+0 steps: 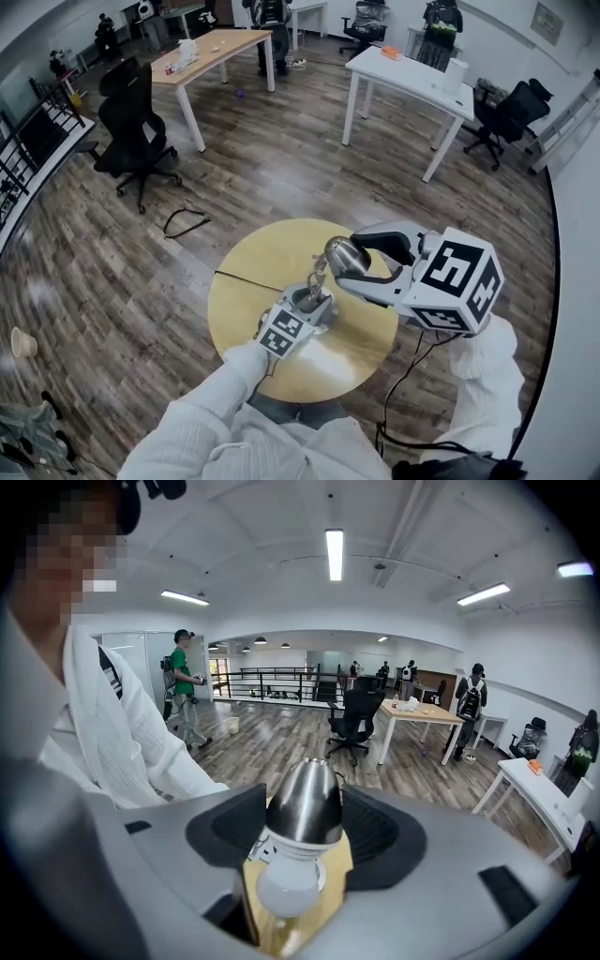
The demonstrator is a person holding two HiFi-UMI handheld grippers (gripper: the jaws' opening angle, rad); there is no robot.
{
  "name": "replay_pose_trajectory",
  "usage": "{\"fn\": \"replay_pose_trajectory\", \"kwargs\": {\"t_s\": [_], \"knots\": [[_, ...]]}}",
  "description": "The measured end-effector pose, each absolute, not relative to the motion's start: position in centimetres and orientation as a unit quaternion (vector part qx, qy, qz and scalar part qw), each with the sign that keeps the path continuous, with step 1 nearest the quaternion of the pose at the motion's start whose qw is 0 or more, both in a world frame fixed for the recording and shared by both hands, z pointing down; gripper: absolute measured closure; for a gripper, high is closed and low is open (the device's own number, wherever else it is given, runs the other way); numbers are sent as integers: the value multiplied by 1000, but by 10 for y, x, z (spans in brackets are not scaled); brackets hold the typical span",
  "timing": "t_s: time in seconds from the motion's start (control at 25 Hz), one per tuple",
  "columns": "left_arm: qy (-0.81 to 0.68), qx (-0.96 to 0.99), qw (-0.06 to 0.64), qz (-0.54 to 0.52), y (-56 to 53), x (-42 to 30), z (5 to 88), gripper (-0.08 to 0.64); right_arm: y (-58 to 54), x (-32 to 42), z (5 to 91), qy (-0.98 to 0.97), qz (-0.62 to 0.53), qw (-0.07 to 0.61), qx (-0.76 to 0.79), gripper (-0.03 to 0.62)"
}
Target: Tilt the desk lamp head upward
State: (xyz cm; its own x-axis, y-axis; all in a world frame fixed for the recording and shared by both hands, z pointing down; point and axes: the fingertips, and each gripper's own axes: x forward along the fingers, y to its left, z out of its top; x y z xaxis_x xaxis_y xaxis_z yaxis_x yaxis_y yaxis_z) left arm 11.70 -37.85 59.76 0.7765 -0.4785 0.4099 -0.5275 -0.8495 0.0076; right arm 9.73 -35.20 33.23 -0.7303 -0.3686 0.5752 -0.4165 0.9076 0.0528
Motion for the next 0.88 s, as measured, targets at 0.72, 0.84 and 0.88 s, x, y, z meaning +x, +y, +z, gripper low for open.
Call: {"fn": "replay_pose_trajectory", "kwargs": {"t_s": [0.72,0.84,0.88], "knots": [[-343,919,192,-26,-360,10,535,302,-339,326,291,-812,39,-73,577,342],[-401,888,219,-51,-363,-28,538,304,-316,372,372,-723,82,-59,684,400],[-411,883,222,-45,-361,-34,543,304,-308,372,405,-706,104,-56,698,507]]}}
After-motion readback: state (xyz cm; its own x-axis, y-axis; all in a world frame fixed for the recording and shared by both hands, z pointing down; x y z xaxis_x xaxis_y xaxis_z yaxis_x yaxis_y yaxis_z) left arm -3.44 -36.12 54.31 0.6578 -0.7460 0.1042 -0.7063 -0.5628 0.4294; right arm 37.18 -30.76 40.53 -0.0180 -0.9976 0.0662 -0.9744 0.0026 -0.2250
